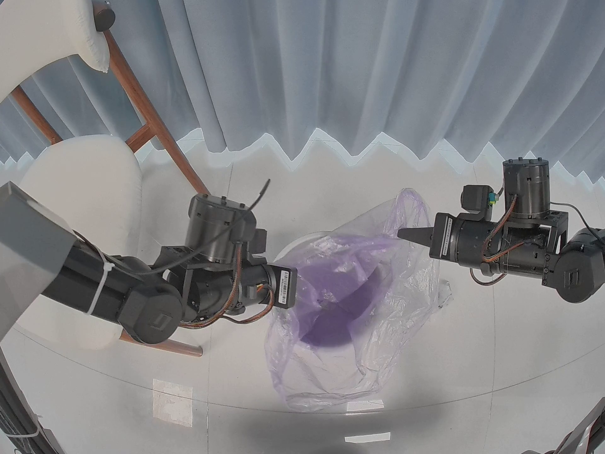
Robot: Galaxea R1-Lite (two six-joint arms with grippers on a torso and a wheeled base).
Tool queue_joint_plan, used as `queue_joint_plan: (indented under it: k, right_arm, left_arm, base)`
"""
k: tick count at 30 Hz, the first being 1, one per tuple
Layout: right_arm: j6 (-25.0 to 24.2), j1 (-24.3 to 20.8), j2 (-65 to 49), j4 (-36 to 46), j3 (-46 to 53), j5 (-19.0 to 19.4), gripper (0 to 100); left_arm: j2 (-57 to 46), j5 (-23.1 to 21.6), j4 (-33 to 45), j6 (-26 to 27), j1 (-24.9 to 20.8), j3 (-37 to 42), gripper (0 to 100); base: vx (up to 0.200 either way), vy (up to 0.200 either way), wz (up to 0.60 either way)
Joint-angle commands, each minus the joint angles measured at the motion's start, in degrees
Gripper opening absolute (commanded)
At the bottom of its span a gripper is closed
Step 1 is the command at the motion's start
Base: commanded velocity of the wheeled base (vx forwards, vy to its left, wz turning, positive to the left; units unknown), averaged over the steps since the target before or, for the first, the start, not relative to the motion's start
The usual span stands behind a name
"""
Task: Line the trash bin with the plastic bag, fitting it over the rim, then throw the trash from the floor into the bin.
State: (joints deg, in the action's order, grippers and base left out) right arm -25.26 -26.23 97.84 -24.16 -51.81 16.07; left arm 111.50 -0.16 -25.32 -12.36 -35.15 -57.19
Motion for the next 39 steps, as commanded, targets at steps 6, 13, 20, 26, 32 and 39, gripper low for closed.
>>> queue_joint_plan:
  k: [6,13,20,26,32,39]
  right_arm:
    - [2.41,2.94,0.6,-0.01,0.39,4.06,0]
    - [3.02,4.79,-0.11,-0.18,0.57,7.58,0]
    - [5.66,5.84,1.04,-0.18,0.92,8.63,0]
    - [11.55,8.3,4.9,-0.62,0.22,8.37,0]
    - [11.2,9.62,9.65,-3.17,-3.91,8.45,0]
    - [11.2,12.0,16.86,-5.02,-10.86,8.45,0]
  left_arm:
    - [-1.9,0.07,-0.17,-0.29,5.61,0.32,0]
    - [-1.46,0.25,-0.34,-0.38,7.55,0.06,0]
    - [-0.67,0.42,-1.14,-1.35,6.58,-1.17,0]
    - [1.0,0.07,-0.78,-1.44,6.76,-6.1,0]
    - [4.26,0.25,-0.61,-1.44,8.25,-11.37,0]
    - [9.09,1.21,-0.61,-1.44,9.66,-15.59,0]
  base:
    - [0.0,0.0,0.0]
    - [0.0,0.0,0.0]
    - [0.0,0.0,0.0]
    - [0.0,0.0,0.0]
    - [0.0,0.0,0.0]
    - [0.0,0.0,0.0]
